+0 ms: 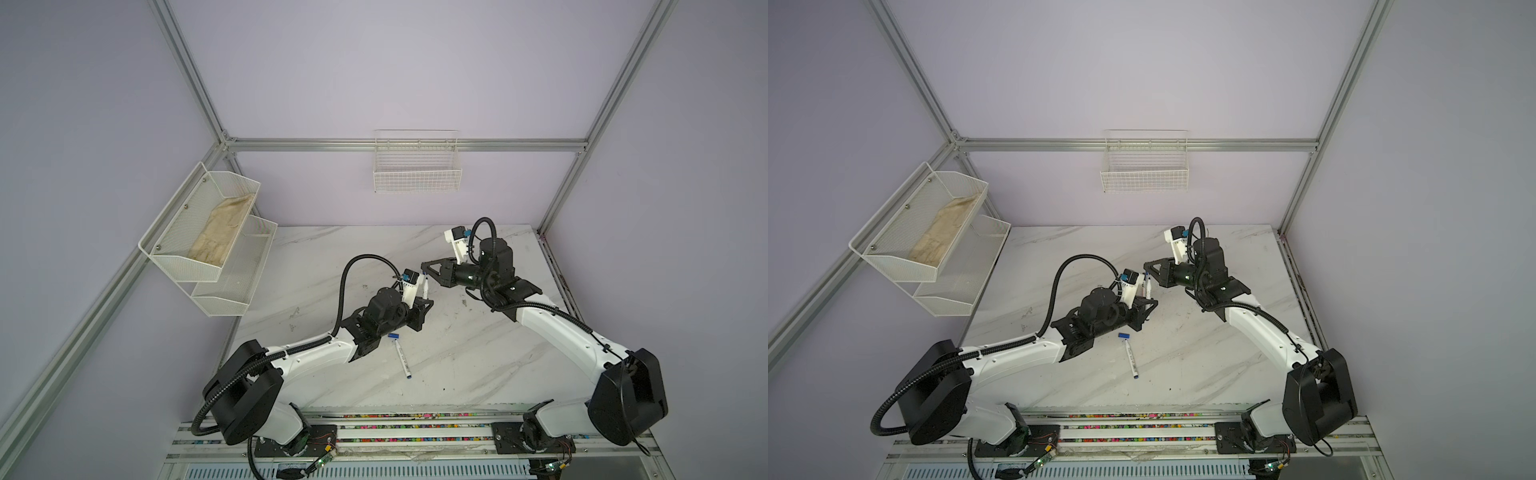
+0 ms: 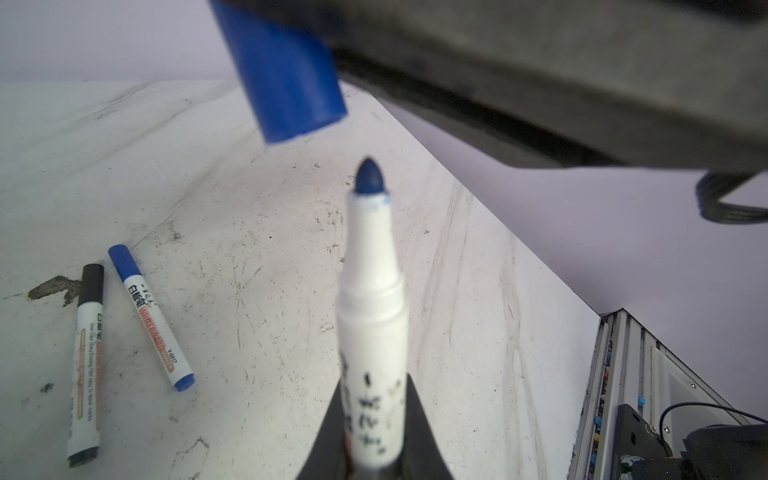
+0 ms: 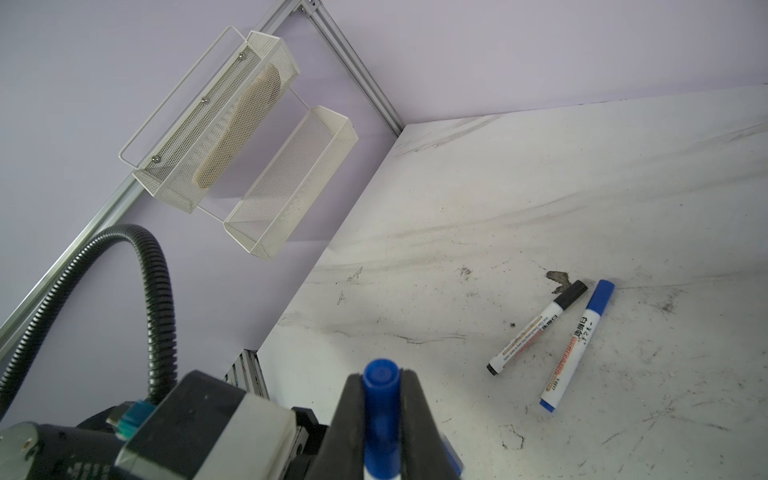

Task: Insert the pens into the pen caps
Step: 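Align the blue cap above the marker tip held by the left gripper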

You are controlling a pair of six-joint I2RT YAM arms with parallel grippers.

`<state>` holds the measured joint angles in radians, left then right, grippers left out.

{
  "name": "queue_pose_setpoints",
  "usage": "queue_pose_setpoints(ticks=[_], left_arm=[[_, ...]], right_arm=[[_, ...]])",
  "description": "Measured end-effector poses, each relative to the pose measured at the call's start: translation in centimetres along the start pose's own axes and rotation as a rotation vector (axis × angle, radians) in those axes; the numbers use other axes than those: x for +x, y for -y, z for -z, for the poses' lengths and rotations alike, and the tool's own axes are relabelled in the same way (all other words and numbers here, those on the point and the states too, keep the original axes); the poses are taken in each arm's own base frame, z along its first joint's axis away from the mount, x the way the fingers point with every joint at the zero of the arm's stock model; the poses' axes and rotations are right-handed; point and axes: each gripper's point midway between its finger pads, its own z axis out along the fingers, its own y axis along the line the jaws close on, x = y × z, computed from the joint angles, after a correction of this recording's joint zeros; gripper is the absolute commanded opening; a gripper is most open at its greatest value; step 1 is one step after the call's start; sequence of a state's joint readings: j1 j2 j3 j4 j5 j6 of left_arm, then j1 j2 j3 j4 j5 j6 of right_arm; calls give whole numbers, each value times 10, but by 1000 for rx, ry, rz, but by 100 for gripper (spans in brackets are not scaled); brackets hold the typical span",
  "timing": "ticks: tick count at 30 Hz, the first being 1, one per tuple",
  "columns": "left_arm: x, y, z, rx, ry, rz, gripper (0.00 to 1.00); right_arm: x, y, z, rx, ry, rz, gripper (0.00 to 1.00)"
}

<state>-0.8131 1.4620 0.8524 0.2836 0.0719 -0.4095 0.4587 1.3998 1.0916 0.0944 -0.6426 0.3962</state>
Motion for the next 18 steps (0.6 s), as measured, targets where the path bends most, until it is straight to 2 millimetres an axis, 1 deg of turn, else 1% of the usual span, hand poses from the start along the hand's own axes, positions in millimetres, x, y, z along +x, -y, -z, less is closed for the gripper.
queue_pose_setpoints(ticks=[8, 15, 18], left_arm=[[0, 0, 0, -1, 1, 1, 0], [0, -1, 0, -4, 2, 2, 0], [-1, -1, 0, -6, 3, 2, 0]], right_arm=[[2, -5, 1, -26, -14, -3, 0], [-1, -14, 10, -32, -5, 16, 0], [0, -14, 11, -30, -6, 23, 0]])
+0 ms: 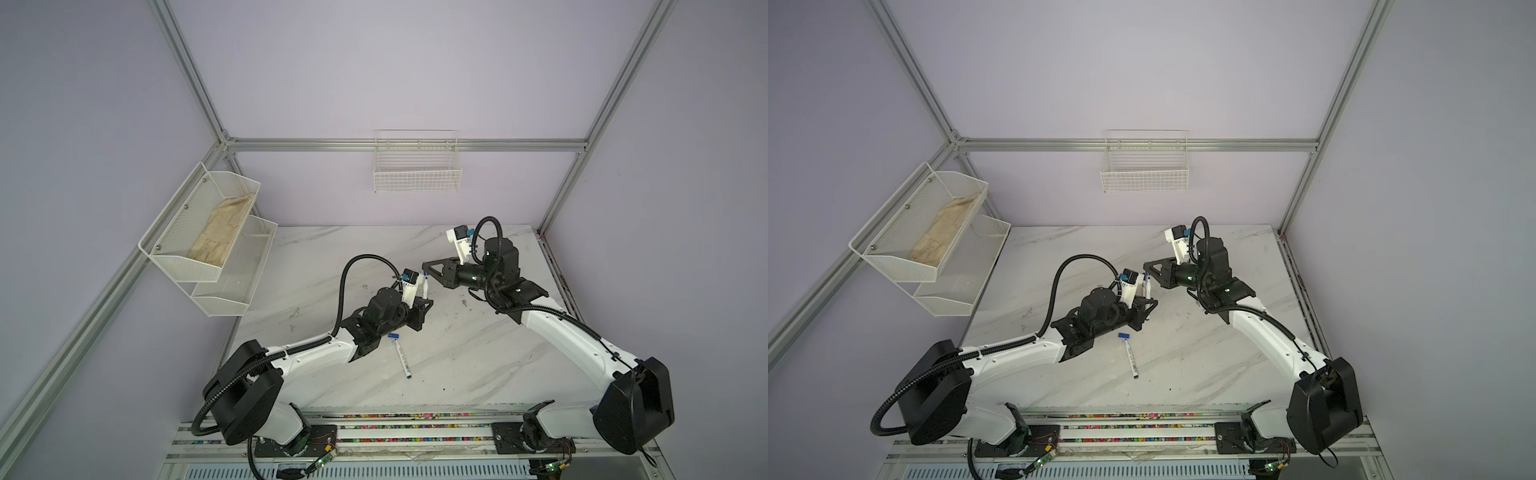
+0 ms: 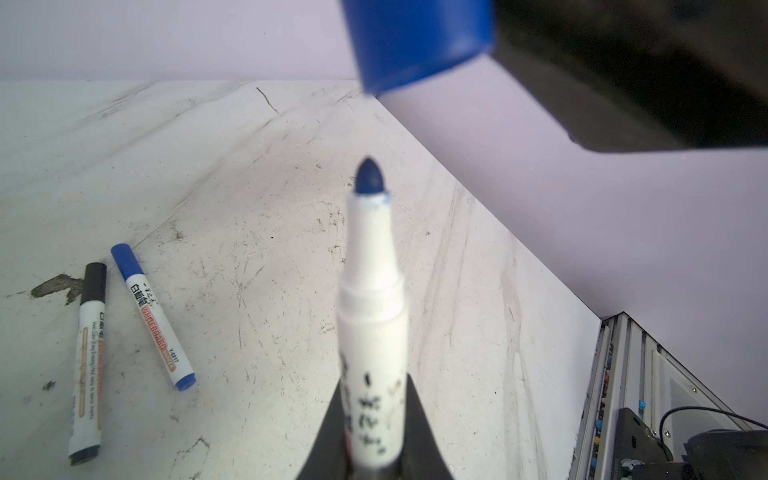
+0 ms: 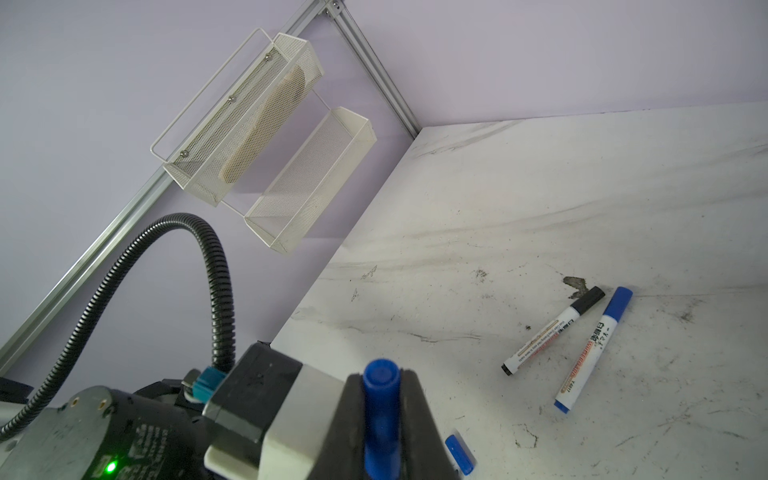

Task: Insert the pens into the pen caps
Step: 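Align the blue cap above the marker tip held by the left gripper, then press the blue cap down onto the marker tip with the right gripper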

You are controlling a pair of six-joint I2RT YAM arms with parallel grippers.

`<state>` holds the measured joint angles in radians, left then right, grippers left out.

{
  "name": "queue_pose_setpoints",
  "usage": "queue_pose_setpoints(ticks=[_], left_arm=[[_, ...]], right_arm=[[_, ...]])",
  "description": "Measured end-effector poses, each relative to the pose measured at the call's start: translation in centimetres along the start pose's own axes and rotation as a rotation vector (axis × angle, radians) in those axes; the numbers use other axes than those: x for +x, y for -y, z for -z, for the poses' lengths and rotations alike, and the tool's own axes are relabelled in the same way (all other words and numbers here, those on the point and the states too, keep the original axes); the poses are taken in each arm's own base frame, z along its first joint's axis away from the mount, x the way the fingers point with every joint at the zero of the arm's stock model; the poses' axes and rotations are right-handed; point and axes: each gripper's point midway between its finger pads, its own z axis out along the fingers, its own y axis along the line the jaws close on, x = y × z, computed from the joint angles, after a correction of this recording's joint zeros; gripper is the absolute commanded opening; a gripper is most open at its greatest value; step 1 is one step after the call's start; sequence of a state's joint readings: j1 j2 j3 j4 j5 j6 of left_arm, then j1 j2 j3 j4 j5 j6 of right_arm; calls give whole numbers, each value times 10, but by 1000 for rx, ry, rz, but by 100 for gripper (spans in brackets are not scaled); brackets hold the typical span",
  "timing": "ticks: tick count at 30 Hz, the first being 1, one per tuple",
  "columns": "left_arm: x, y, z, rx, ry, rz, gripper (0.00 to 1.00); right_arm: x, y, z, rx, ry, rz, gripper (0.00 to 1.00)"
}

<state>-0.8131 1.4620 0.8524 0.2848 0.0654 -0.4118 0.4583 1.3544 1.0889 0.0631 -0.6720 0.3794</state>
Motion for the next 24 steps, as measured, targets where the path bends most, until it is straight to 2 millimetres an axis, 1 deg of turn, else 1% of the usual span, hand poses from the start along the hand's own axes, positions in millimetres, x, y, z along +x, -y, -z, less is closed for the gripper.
queue_pose_setpoints(ticks=[10, 24], left_arm=[[-2, 0, 0, 2, 7, 0, 0], [-1, 0, 0, -1, 4, 1, 0]], right_arm=[[3, 5, 0, 22, -8, 21, 0], [10, 15, -7, 40, -34, 18, 0]])
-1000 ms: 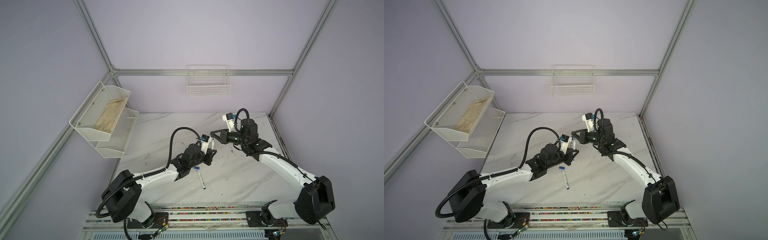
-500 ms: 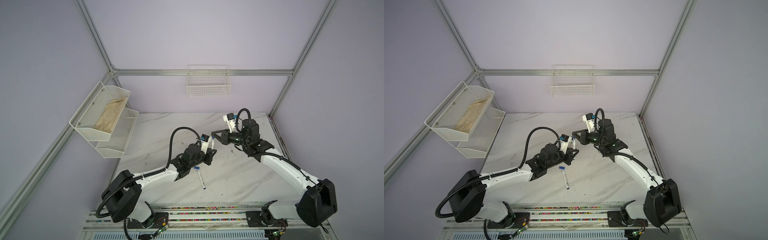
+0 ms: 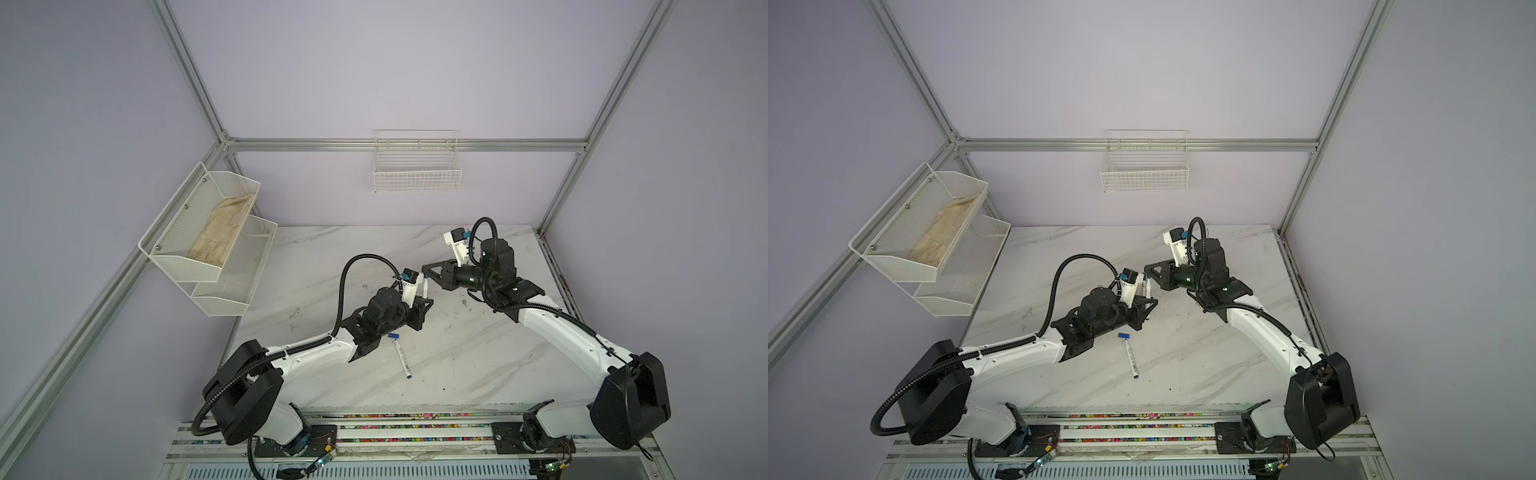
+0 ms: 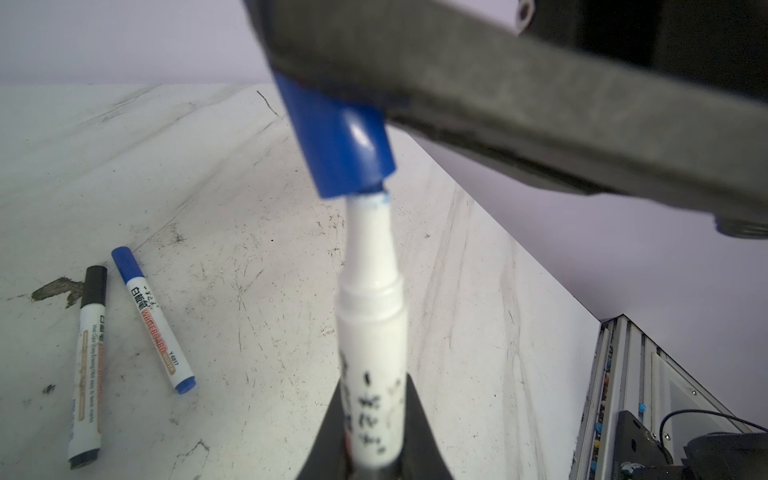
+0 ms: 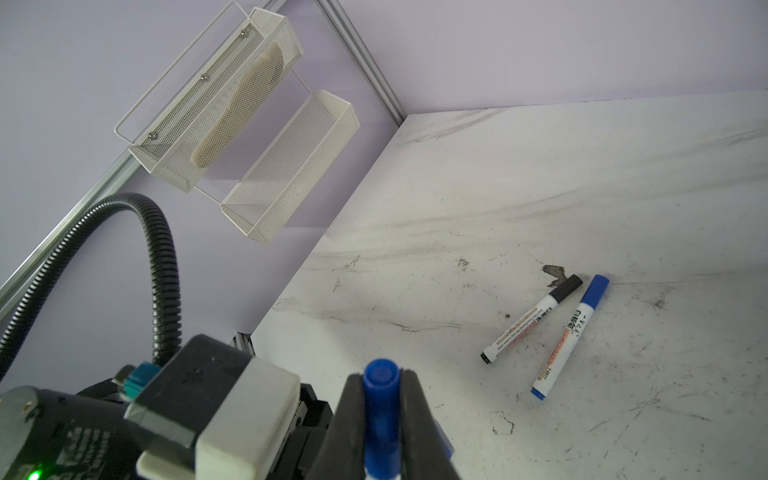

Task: Insert the pens into the pen caps
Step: 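Press the blue cap down onto the marker tip with the right gripper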

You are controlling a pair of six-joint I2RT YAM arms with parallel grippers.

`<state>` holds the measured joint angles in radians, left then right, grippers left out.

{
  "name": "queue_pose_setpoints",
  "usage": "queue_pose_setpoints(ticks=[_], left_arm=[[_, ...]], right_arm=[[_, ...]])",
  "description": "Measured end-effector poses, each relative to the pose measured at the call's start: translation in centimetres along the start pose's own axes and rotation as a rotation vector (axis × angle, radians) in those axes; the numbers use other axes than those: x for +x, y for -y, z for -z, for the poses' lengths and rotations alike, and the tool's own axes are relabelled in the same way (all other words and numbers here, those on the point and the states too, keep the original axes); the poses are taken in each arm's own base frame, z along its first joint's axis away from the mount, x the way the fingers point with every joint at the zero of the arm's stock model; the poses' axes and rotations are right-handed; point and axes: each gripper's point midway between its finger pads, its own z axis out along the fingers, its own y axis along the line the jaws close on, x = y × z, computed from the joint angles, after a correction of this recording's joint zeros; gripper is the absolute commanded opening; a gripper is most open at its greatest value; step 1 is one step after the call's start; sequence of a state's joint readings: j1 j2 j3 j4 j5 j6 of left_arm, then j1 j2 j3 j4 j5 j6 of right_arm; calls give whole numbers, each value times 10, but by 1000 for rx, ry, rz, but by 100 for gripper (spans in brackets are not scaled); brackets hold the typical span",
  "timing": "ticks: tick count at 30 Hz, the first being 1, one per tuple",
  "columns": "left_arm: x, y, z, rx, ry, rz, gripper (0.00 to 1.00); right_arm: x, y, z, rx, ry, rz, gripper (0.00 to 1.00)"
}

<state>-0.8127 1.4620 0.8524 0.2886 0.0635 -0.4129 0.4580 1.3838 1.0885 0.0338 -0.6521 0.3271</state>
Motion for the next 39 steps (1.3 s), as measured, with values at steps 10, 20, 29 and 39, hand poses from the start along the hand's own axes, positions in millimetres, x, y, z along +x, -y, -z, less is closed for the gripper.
queue_pose_setpoints(ticks=[10, 20, 29, 39], left_arm=[[-4, 0, 0, 20, 8, 36, 0], [-12, 8, 2, 104, 18, 69, 0], [-13, 8, 5, 169, -5, 85, 0], [-7, -3, 4, 114, -15, -42, 0]], right_arm=[[9, -3, 4, -18, -14, -3, 0], [8, -11, 11, -51, -18, 16, 0], [14, -11, 12, -54, -41, 55, 0], [23, -11, 12, -58, -74, 91, 0]])
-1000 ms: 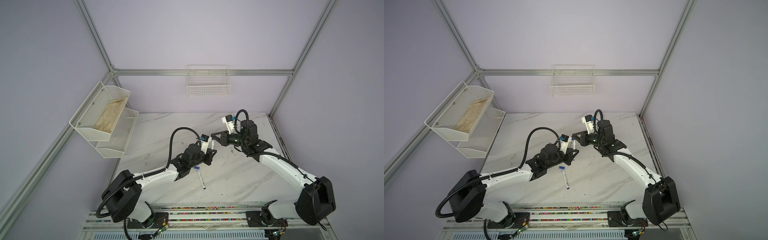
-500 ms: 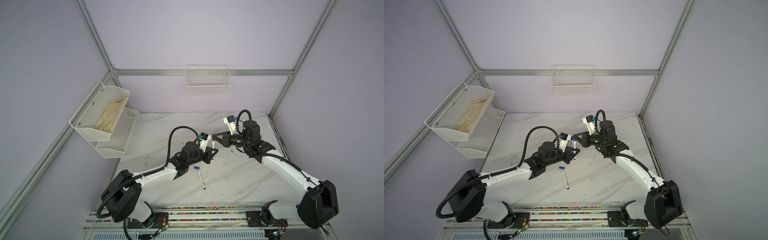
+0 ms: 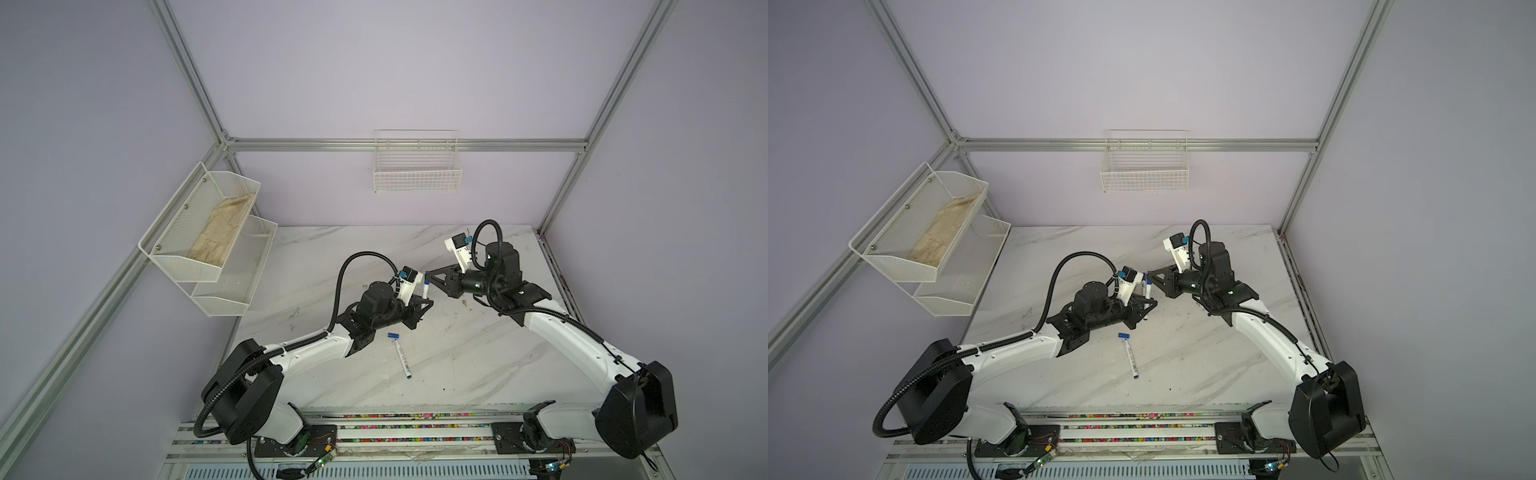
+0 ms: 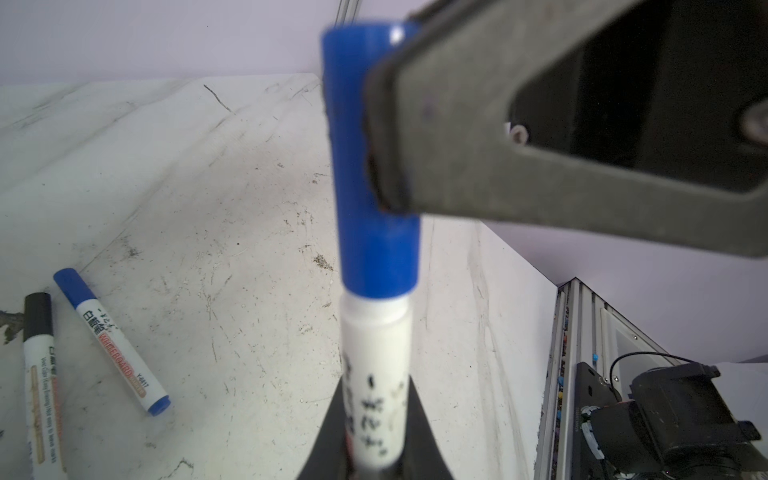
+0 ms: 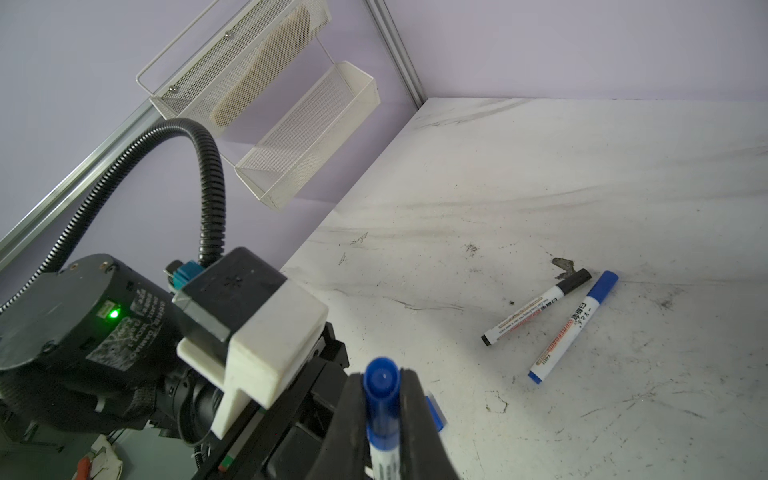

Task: Insert the pens into the pen caps
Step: 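Press the blue cap down onto the marker tip with the right gripper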

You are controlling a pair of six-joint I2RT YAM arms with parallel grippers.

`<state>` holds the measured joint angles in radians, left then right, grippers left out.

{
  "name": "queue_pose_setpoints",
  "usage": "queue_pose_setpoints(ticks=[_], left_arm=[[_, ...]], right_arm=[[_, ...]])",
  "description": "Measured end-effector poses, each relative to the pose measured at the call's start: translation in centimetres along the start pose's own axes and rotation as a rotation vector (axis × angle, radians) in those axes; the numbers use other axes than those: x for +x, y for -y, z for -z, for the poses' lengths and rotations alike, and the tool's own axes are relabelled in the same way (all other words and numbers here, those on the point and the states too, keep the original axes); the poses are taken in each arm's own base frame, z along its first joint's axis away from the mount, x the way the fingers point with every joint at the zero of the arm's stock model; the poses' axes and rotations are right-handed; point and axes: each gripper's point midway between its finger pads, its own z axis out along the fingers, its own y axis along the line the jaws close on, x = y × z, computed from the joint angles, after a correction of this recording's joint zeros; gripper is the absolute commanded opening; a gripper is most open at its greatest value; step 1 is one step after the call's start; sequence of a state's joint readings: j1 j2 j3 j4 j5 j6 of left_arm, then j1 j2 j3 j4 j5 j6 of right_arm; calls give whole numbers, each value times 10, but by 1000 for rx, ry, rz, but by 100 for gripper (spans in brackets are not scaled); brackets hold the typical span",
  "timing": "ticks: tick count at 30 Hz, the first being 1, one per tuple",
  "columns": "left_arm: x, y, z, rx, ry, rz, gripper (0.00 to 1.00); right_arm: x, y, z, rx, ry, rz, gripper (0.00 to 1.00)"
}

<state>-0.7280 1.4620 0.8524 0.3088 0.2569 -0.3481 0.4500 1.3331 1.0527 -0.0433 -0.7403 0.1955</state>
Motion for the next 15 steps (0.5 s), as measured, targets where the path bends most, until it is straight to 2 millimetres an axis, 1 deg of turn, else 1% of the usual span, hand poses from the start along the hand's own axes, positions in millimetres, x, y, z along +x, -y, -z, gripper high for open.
queue_pose_setpoints(ticks=[2, 8, 12, 15], left_arm=[[-2, -2, 1, -16, 9, -19, 0], [-7, -10, 2, -64, 31, -61, 0], [-12, -11, 2, -75, 58, -56, 0], [-15, -14, 3, -72, 82, -18, 0]], right_arm=[[2, -1, -1, 0, -5, 6, 0], [-3, -1, -4, 17, 2, 28, 0], [-6, 0, -7, 28, 8, 40, 0], [-8, 0, -14, 51, 9, 63, 0]])
